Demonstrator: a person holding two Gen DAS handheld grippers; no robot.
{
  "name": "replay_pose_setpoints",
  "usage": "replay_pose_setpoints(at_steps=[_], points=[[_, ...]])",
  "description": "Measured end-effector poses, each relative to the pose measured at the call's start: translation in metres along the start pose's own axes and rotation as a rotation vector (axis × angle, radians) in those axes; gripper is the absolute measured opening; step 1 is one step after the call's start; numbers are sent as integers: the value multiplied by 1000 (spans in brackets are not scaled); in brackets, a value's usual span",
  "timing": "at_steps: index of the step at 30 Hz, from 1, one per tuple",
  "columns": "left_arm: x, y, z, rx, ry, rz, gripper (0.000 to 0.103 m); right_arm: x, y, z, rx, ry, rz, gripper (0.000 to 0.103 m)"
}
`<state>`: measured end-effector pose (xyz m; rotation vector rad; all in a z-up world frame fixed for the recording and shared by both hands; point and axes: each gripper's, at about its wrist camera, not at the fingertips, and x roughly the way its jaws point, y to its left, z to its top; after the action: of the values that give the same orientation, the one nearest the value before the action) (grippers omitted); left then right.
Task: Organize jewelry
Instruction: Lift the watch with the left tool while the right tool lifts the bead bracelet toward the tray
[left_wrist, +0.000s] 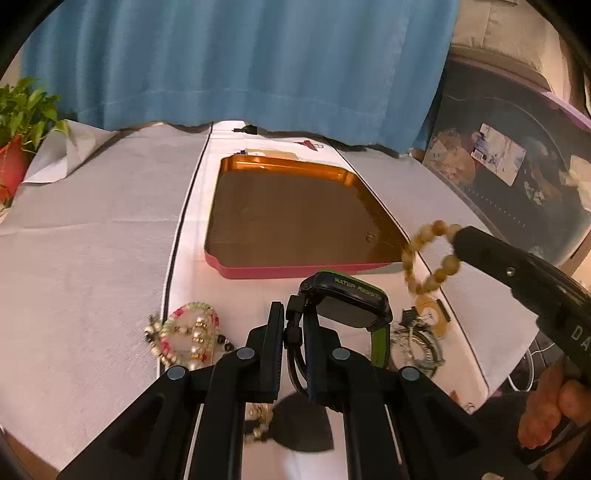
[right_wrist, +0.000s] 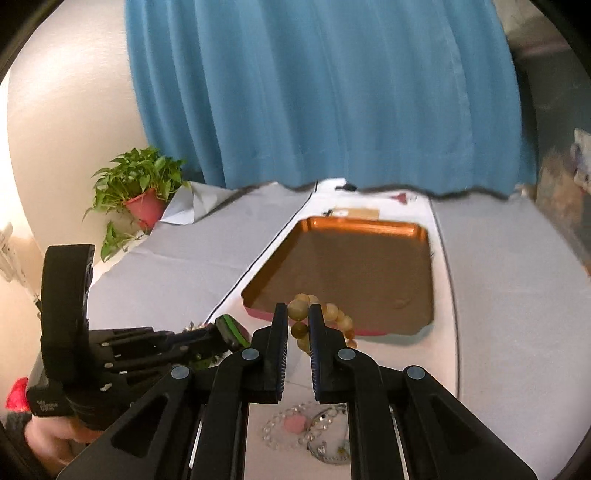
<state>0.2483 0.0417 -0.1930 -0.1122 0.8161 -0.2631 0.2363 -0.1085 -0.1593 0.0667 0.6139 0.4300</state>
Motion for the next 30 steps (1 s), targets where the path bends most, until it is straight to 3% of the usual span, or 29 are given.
replay_pose_setpoints(at_steps=[11,19,26,30], points=[[-87,-37,0,27,-94,4,8,-83,21,-2,16,-66,-18,11],[-154,-65,-3,13,-182,-40,8,-146,49,1,-19,-110,-27,11],[-181,-78,3,31,-239,-74,8,-181,69,13,-74,-170,-22,11],[-181,-75,12,31,-254,-79,8,-180,74,21,-85,-178,-24,11]])
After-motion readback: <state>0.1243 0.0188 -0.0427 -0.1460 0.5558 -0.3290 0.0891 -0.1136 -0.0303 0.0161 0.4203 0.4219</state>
